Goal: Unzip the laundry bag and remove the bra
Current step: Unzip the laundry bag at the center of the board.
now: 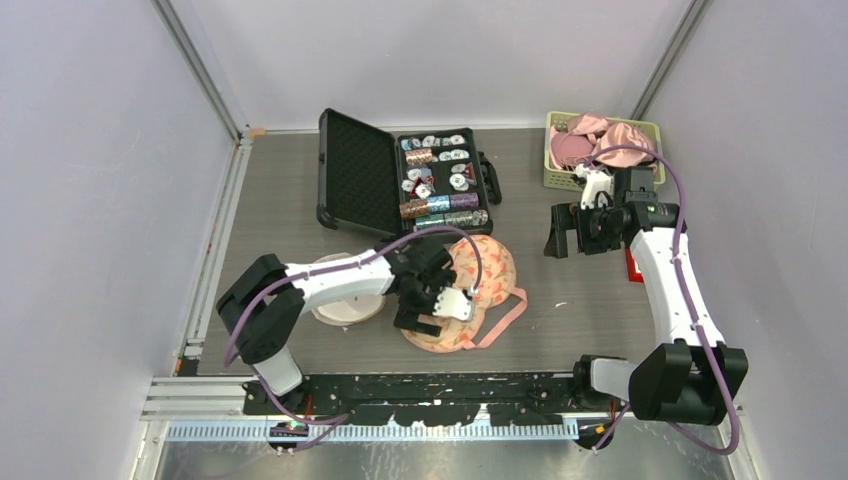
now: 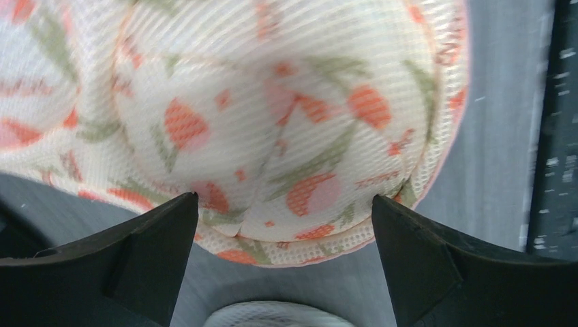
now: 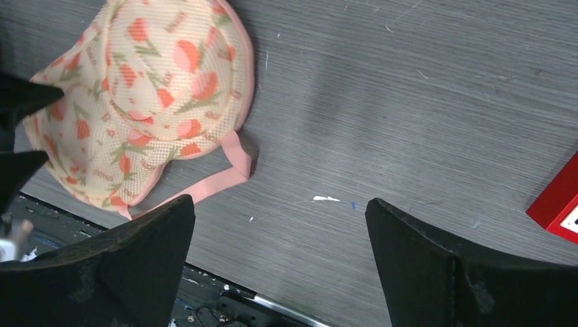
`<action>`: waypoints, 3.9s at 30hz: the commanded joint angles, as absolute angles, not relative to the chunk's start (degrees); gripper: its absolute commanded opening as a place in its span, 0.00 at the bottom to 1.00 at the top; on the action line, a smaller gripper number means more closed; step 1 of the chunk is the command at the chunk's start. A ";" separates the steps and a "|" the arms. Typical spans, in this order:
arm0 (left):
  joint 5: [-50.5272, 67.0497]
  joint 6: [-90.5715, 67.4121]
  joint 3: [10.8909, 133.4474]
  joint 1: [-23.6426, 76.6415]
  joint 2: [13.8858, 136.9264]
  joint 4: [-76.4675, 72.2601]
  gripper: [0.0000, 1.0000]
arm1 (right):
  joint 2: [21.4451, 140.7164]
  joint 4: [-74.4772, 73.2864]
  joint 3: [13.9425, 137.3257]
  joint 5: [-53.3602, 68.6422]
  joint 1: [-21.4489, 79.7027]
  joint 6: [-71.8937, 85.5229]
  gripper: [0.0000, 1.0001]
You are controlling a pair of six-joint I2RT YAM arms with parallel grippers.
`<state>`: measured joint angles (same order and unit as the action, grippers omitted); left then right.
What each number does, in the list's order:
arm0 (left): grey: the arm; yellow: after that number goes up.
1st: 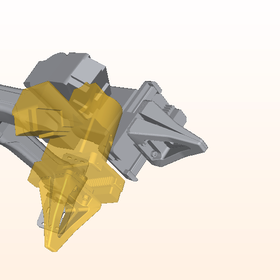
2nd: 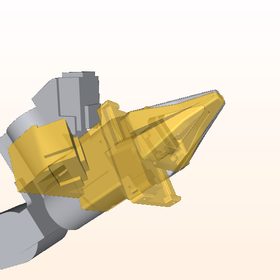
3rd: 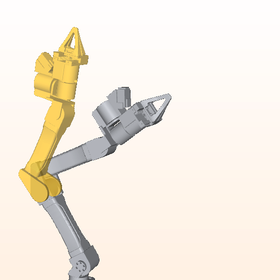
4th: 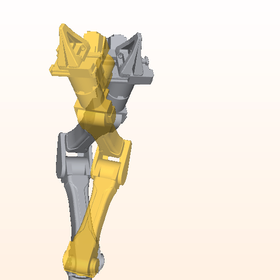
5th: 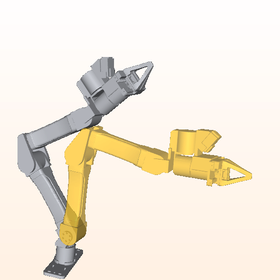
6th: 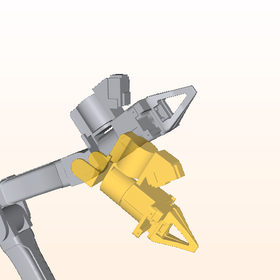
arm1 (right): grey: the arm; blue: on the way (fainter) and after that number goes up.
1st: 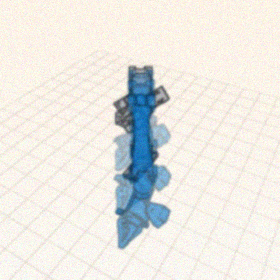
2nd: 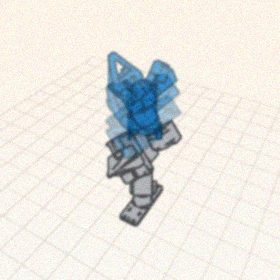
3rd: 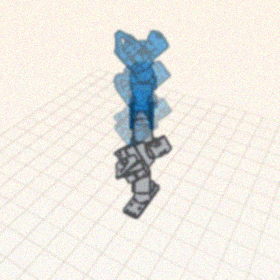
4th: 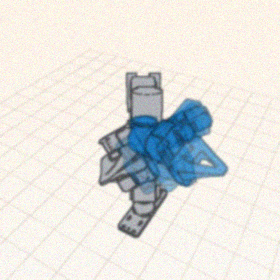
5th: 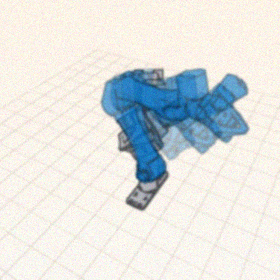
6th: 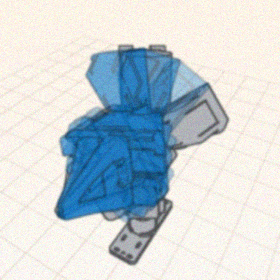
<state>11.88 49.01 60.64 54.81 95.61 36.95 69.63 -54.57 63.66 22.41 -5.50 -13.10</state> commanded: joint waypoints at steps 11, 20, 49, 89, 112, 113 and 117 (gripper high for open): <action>15.02 54.44 65.70 49.26 92.47 32.80 1.00 | 68.75 -53.96 61.61 27.88 -6.07 -11.03 1.00; 7.09 28.49 69.12 58.82 95.28 28.65 1.00 | 73.91 -49.54 62.44 31.10 -6.06 -7.06 1.00; 21.54 25.71 74.80 54.05 105.27 31.76 0.72 | 85.85 -52.57 66.26 33.94 -6.31 -7.48 1.00; 28.83 14.29 74.91 39.18 91.22 35.07 0.88 | 112.34 -72.43 85.25 43.84 -0.40 -37.70 0.12; 37.40 17.82 73.80 39.21 86.06 25.04 0.96 | 64.69 -47.99 67.91 41.34 10.37 -35.97 0.01; 37.95 17.87 73.75 39.46 86.17 24.19 0.96 | 63.41 -47.25 67.55 41.05 11.01 -35.76 0.00; 39.53 17.75 73.96 41.31 86.38 21.54 0.96 | 60.62 -45.26 67.41 40.22 13.34 -34.08 0.00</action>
<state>35.62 18.17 72.18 39.53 86.46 27.70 63.37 -51.94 67.29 40.62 11.62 -35.59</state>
